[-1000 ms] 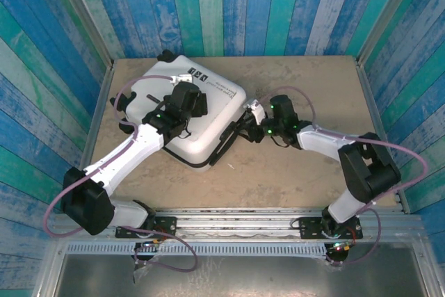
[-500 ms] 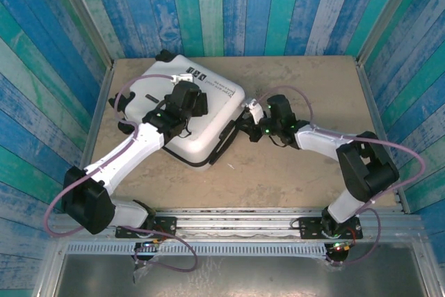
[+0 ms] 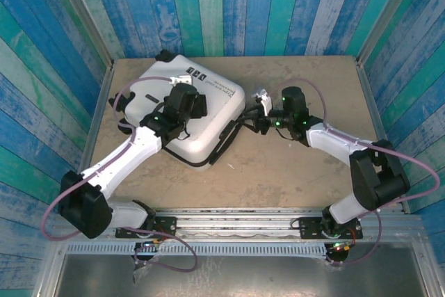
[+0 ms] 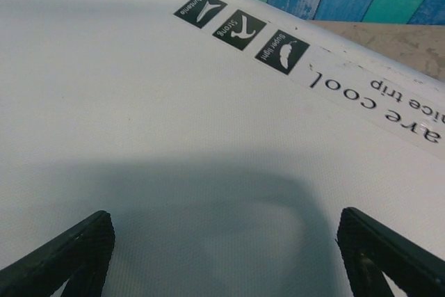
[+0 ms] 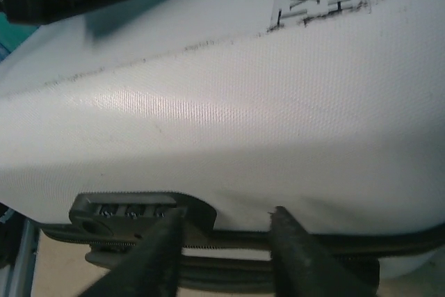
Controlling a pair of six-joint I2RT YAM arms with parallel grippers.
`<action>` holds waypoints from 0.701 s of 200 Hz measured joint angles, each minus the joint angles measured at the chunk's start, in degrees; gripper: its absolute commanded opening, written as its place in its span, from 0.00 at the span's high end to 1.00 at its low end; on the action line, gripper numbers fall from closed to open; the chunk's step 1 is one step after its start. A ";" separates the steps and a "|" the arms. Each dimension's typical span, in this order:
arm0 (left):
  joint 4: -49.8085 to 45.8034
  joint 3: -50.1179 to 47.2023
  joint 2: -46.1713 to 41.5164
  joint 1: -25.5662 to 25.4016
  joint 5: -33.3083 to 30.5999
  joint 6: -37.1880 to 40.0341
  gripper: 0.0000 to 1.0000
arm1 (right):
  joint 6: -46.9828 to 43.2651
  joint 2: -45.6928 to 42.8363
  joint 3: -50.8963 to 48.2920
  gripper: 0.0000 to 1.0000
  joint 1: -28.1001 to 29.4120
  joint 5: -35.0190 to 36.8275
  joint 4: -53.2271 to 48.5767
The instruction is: Pack the luggage
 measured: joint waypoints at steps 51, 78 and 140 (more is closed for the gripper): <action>0.33 -2.93 -4.44 -0.04 2.99 -0.02 0.11 | -2.19 1.40 -2.56 0.50 3.21 6.19 -1.51; 0.17 -2.71 -3.69 -0.04 3.06 0.00 0.11 | -2.80 4.85 -1.33 0.58 4.96 8.52 -2.01; 0.70 -0.37 0.13 -0.26 2.36 0.87 0.11 | -0.74 9.22 2.97 0.88 5.25 15.93 -3.56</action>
